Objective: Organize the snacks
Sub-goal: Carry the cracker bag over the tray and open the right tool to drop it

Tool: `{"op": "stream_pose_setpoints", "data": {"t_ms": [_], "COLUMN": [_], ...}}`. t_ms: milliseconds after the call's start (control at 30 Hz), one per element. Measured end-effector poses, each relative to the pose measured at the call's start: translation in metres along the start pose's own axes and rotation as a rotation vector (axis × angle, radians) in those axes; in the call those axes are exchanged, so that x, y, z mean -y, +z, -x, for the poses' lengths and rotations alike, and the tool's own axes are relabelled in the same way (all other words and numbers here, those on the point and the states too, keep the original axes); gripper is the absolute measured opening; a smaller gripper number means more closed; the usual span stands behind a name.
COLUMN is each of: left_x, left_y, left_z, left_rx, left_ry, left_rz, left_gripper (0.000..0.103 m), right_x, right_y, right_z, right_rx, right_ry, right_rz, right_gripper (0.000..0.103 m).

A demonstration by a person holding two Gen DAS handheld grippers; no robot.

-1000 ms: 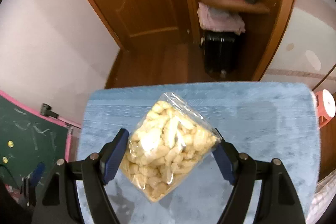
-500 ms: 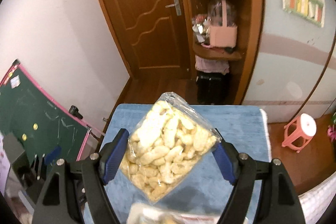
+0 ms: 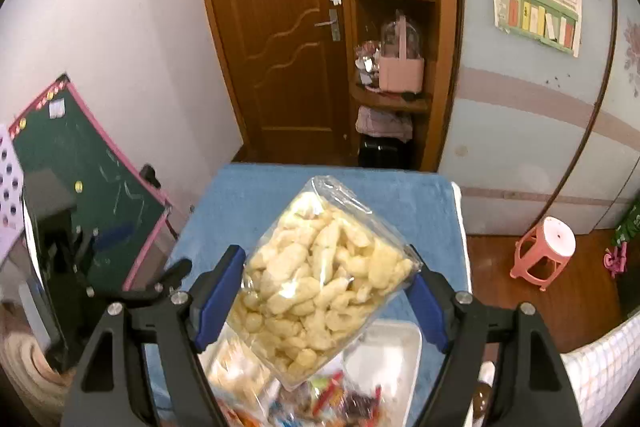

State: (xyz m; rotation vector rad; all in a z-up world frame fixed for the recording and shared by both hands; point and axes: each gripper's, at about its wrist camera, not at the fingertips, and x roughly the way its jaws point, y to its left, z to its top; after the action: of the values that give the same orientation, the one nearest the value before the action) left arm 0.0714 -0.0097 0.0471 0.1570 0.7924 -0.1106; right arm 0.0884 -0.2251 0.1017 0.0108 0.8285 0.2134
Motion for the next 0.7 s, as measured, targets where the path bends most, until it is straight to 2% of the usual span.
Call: {"op": "stream_pose_setpoints", "data": {"t_ms": [200, 300, 467, 700], "left_x": [0.029, 0.037, 0.048, 0.054], "left_y": [-0.027, -0.036, -0.047, -0.059], "left_z": [0.015, 0.014, 0.004, -0.001], "left_rx": [0.02, 0.014, -0.029, -0.059], "left_ry": [-0.04, -0.071, -0.109, -0.094], "left_rz": [-0.004, 0.025, 0.06, 0.086], "left_gripper": [0.093, 0.093, 0.096, 0.096], "right_x": [0.003, 0.006, 0.02, 0.027], "right_y": [-0.066, -0.088, -0.103, -0.11], "right_z": [0.004, -0.008, -0.034, -0.051], "right_rx": [-0.017, -0.056, -0.123, -0.128], "right_ry": [-0.079, -0.081, -0.076, -0.052], "right_rz": [0.07, 0.079, 0.042, 0.024], "right_gripper": [0.078, 0.079, 0.081, 0.084]}}
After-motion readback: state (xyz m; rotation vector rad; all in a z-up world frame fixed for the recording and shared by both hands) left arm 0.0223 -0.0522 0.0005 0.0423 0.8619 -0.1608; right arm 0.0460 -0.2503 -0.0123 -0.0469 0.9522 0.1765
